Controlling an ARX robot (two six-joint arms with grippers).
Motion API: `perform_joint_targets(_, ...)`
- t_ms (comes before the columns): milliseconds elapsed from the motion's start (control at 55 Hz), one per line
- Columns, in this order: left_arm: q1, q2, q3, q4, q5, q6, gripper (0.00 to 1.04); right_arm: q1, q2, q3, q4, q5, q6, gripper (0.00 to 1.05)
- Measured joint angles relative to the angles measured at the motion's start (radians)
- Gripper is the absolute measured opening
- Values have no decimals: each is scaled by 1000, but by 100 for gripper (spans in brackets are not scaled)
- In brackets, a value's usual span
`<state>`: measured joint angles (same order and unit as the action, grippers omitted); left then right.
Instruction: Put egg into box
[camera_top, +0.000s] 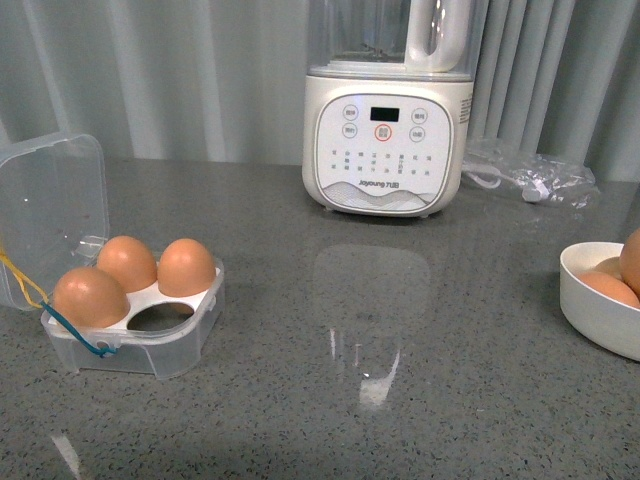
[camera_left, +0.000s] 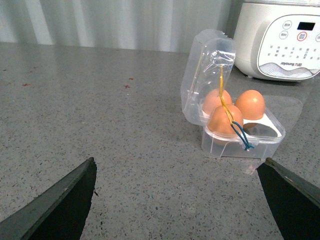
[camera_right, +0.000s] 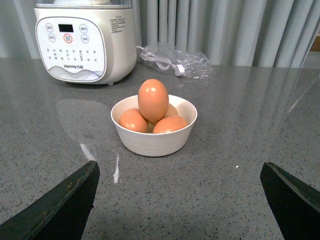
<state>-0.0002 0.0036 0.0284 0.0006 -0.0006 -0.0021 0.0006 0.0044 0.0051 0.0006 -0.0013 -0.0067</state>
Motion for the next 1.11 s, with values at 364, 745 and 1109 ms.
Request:
perform_joint_targets(364,0,0,0,0,0,0,98,0,0,0,0,0,0,98)
perform_joint_targets(745,0,0,0,0,0,0,98,0,0,0,0,0,0,98)
perform_joint_targets(1109,0,0,0,0,0,0,98,0,0,0,0,0,0,98)
